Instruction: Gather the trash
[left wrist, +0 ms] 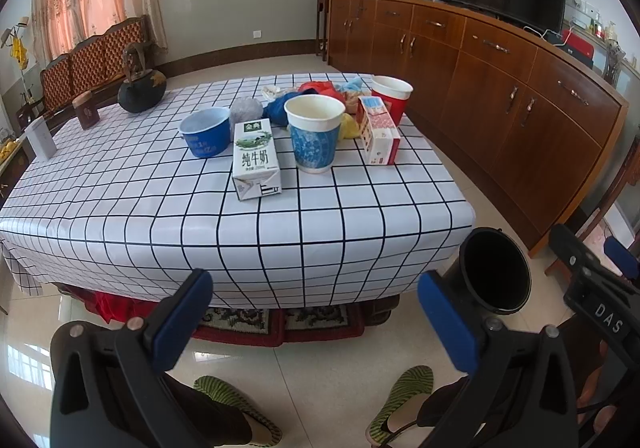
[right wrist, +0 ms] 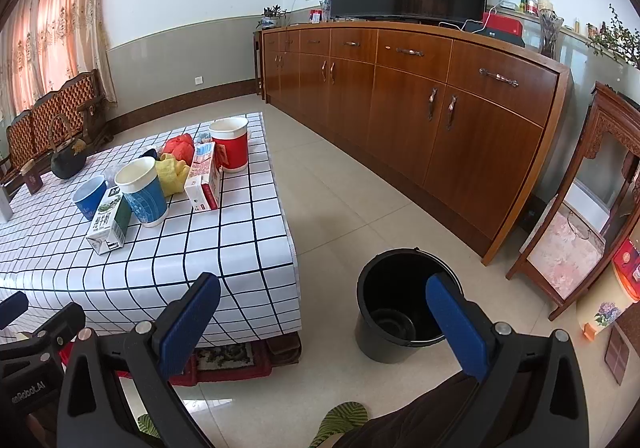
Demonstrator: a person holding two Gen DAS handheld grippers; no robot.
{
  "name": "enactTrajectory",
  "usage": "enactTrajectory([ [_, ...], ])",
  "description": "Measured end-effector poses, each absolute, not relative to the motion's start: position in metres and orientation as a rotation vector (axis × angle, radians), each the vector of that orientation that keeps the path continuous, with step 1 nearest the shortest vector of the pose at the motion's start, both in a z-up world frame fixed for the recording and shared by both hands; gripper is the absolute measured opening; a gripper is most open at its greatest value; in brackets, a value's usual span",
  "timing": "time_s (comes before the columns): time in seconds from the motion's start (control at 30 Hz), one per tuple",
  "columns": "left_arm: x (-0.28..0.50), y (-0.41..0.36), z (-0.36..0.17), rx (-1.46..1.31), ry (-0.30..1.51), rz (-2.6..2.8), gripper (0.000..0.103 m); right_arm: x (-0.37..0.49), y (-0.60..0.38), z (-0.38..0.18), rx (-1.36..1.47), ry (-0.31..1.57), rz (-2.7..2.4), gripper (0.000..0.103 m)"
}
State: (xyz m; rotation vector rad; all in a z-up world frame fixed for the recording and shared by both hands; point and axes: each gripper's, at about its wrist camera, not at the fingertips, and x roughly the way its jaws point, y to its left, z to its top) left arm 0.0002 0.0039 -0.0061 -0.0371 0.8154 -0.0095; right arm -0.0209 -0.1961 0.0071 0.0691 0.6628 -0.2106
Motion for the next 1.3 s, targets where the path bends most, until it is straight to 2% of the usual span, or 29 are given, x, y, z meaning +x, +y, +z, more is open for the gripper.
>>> enactTrajectory([
  [1.3, 0.008, 0.014, -0.011, -0.029, 0.813, 0.022, 0.103, -0.014, -0.19, 0.0, 0.061, 0.675, -0.196, 0.103],
])
